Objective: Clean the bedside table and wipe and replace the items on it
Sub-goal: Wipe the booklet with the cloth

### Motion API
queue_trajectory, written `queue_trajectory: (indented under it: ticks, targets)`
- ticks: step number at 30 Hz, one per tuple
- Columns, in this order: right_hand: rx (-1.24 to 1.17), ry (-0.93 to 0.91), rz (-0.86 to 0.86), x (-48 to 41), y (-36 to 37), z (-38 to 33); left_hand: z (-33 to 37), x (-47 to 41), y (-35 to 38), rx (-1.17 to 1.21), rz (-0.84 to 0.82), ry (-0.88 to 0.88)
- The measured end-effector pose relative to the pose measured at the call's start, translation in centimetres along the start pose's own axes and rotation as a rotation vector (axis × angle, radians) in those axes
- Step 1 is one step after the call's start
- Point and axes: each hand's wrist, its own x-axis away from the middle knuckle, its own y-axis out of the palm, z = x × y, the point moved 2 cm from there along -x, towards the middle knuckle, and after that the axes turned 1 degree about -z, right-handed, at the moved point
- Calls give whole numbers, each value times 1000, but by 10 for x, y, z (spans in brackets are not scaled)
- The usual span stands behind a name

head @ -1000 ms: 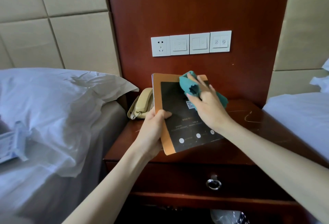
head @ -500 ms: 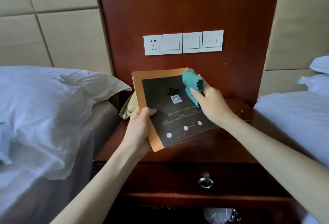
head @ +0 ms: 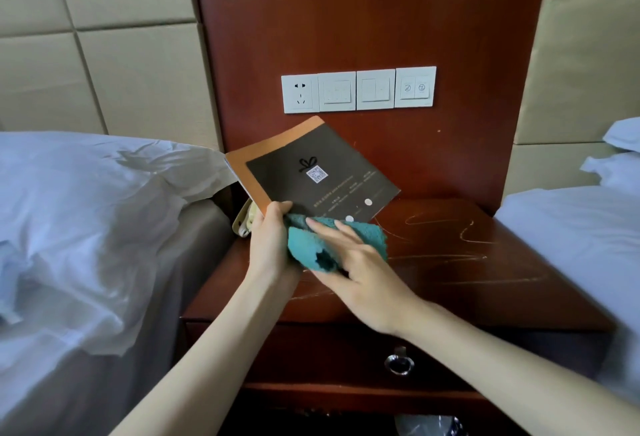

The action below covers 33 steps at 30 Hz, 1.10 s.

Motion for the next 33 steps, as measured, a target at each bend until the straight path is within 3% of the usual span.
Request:
queue_trajectory:
  ticks: [3, 5, 8, 16, 25, 33]
  targets:
    - [59, 27, -23, -5, -14, 14, 3, -1, -3, 11, -8, -16]
    - [29, 27, 123, -8, -27, 21, 6, 1, -3, 23, -43, -36]
    - [-113, 183, 339, -14, -43, 33, 9, 6, -4, 36, -77, -30]
    - [-168, 460, 576, -23, -56, 54, 15, 11, -18, 7, -89, -50]
    - [-248, 690, 617, -29, -49, 66, 53, -4, -56, -20, -64, -25]
    - [-320, 745, 632, -49, -18, 50, 102, -18, -115, -166, 28, 7]
